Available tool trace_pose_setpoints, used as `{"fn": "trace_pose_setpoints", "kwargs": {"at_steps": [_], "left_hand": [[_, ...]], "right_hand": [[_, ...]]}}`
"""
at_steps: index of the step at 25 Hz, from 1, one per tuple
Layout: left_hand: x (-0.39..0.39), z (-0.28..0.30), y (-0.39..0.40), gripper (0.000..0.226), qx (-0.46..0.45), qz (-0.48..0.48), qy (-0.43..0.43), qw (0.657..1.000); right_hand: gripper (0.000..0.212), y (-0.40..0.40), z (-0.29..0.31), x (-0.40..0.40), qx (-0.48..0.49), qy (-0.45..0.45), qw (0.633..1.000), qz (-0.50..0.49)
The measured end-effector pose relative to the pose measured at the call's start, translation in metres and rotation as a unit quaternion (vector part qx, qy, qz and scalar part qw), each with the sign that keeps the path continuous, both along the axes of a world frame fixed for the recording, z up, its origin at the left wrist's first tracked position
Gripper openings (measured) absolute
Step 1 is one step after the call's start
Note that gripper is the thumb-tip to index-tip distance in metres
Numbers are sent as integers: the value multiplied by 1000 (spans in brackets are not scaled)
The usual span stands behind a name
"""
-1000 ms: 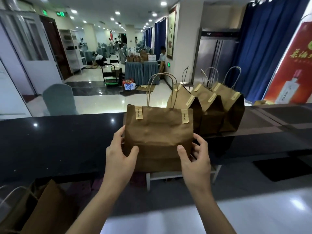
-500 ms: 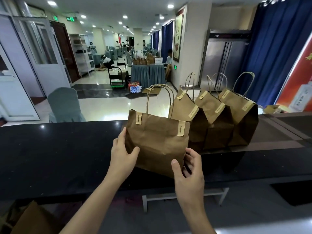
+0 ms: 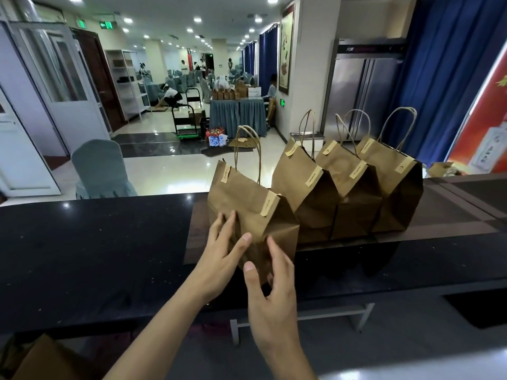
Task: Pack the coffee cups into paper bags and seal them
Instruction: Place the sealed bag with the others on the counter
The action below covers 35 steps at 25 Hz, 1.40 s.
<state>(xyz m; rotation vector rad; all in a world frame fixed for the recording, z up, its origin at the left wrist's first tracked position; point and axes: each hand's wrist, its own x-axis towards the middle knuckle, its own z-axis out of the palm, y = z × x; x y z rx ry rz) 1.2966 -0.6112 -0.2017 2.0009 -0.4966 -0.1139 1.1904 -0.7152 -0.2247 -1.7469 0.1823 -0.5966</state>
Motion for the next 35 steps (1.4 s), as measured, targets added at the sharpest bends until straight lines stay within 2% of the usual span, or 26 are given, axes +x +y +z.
{"fn": "trace_pose_setpoints", "kwargs": {"at_steps": [3,7,10,13,21,26,35], "left_hand": [[-5,-9,-1,84,-18,1,-18,1000],[0,-12,-1,70,-19,25,-77,997],[10,-12,-6,71,0,22,-86,996],[20,-11,-16,81,14,19,-91,996],[64,-12,-24,68,25,41,-62,997],[79,-7,-33,60,-1,26,-23,999],[66,1,-32,65,4,42,-25,999]], "right_hand": [[59,-1,2,8,40,16,998,40],[44,-14,-1,14,76,28,995,50],[51,-23,-6,21,70,30,997,29],[59,-28,-8,31,73,38,996,34],[62,-41,-18,48,70,58,996,6],[61,-49,-20,56,79,57,995,-4],[63,-53,-20,54,80,57,995,0]]}}
